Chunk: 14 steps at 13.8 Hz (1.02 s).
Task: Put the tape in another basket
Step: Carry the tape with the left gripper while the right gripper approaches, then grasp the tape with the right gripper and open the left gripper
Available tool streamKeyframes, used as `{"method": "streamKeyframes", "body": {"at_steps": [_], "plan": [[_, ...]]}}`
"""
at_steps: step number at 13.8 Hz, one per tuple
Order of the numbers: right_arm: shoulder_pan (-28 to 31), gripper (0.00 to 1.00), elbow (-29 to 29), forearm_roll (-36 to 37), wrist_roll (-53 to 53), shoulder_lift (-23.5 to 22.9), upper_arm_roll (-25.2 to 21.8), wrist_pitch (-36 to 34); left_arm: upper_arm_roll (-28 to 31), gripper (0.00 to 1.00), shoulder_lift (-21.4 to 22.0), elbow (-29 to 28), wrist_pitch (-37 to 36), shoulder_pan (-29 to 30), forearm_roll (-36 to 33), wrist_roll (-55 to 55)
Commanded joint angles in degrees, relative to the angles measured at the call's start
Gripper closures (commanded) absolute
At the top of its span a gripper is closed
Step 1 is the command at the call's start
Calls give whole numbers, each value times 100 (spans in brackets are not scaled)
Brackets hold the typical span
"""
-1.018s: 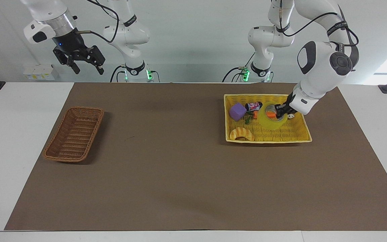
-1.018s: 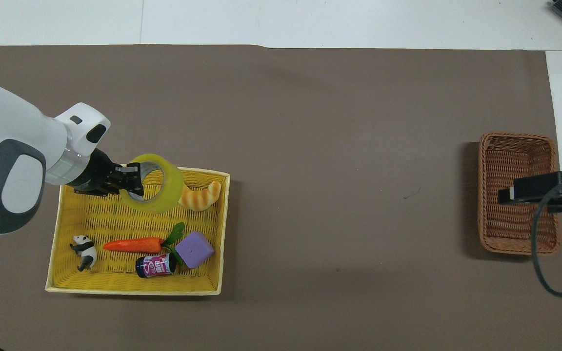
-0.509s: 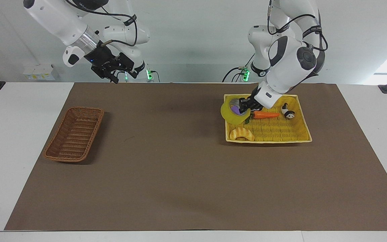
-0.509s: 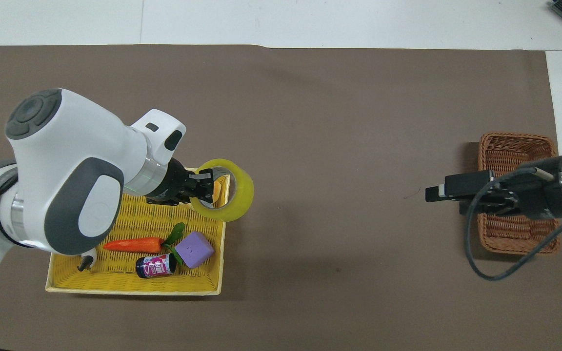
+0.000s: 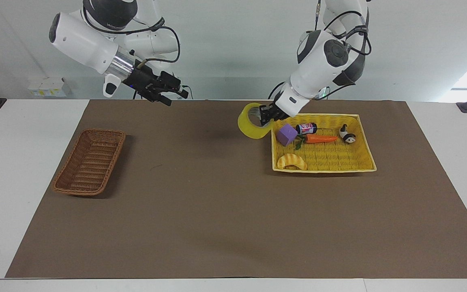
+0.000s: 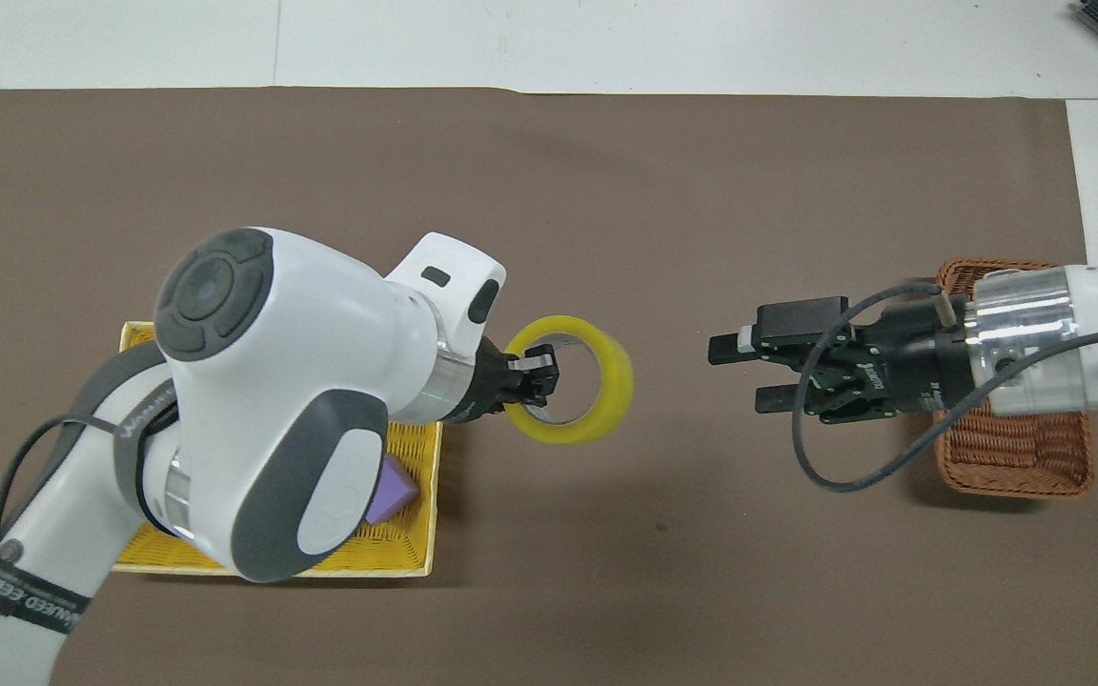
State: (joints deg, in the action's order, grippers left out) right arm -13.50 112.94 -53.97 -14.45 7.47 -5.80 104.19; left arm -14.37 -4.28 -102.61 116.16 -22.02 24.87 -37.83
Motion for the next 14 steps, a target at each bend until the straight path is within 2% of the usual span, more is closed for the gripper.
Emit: {"method": "streamKeyframes", "body": {"at_steps": [1, 3, 6, 10, 14], "plan": [[-283, 0, 264, -378, -15, 53, -9, 469, 66, 100, -91, 162, 371, -434, 159, -321], [-346, 0, 377, -378, 466, 35, -9, 558, 13, 100, -91, 171, 451, -584, 228, -321], [-83, 0, 580, -378, 1224, 44, -17, 453, -22, 100, -65, 188, 460, -593, 370, -321], [-82, 0, 589, -378, 1296, 53, -17, 470, -13, 100, -12, 241, 469, -558, 370, -313], [-100, 0, 589, -378, 1234, 62, -17, 444, -40, 100, -29, 241, 864, -611, 378, -313]]}}
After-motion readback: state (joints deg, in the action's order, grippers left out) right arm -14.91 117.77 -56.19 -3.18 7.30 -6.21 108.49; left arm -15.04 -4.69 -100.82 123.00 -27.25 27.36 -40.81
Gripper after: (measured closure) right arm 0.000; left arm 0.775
